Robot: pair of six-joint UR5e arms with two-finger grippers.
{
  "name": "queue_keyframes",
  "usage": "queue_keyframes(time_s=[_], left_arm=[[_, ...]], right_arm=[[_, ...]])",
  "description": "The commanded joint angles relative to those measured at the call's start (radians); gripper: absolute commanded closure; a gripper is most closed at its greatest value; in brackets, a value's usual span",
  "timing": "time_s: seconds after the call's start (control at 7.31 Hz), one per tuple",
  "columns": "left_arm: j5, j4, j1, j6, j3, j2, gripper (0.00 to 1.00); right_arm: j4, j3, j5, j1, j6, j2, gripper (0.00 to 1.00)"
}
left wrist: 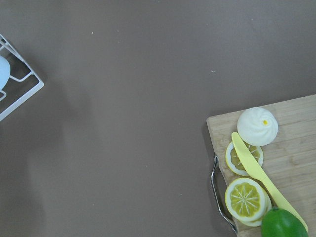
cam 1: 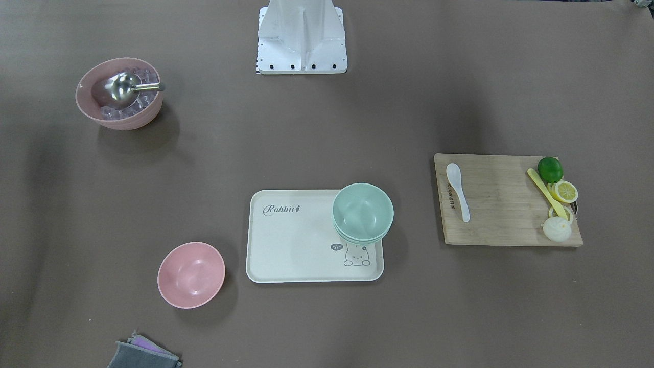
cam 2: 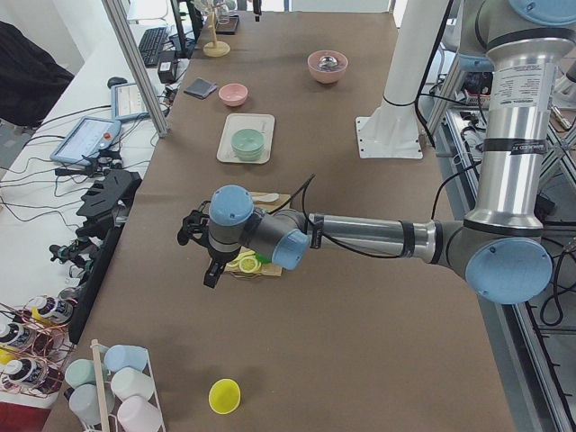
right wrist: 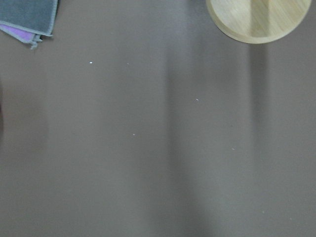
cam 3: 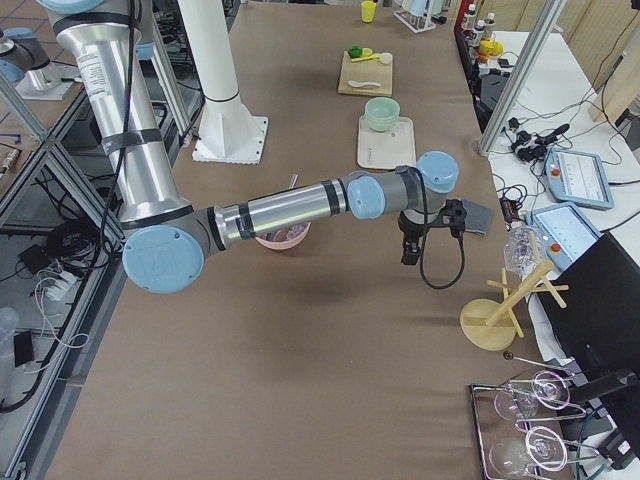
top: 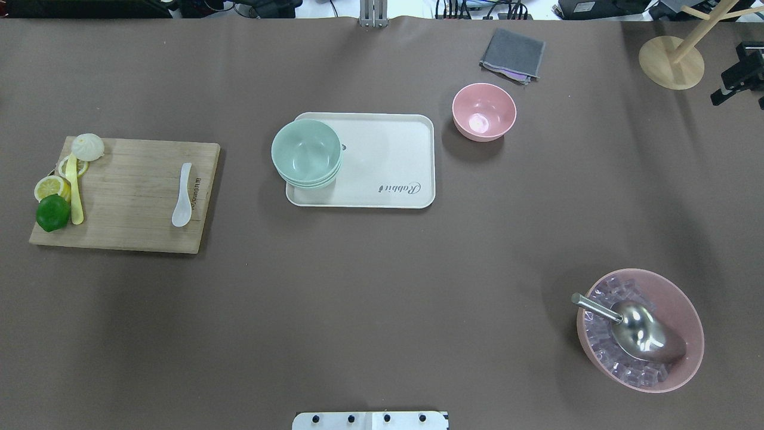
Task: Stack pink bowl on green and place spoon
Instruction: 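Reach the right gripper to the pink bowl and grasp its rim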
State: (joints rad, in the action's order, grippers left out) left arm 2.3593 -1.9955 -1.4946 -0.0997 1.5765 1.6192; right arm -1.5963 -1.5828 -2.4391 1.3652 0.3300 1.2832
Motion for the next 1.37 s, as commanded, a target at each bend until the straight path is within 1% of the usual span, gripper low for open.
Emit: queue_keyframes(time_s=[0.0,0.14,0.27,0.41,0.55,0.68,0.96,1.23], left_arm=[[0.012,-0.017,0.001,0.006,-0.003,0.024,0.02],[0.062,-0.017,0.001,0.011,-0.001,0.028,0.02],[0.077,-0.02,-0.001,0.011,0.0,0.027,0.02],[0.078,-0.019,-0.001,-0.004,0.008,0.025,0.02],[0.086,-0.019,0.001,-0.091,0.01,0.027,0.02],[0.095,-0.025,0.001,-0.176,0.025,0.034,0.02],[0.119,-0.034,0.002,-0.202,0.025,0.036,0.02],[0.121,-0.034,0.002,-0.259,0.025,0.057,0.02]], right_arm=[[0.211,0.07,0.037,-0.085,0.219,-0.047,0.0],[0.392,0.13,0.123,-0.163,0.417,-0.067,0.0],[0.509,0.191,0.187,-0.235,0.587,-0.111,0.0],[0.539,0.216,0.221,-0.282,0.713,-0.155,0.0],[0.539,0.219,0.229,-0.303,0.753,-0.186,0.0],[0.539,0.23,0.254,-0.333,0.783,-0.206,0.0],[0.539,0.253,0.297,-0.385,0.788,-0.243,0.0],[0.541,0.276,0.328,-0.419,0.81,-0.287,0.0]])
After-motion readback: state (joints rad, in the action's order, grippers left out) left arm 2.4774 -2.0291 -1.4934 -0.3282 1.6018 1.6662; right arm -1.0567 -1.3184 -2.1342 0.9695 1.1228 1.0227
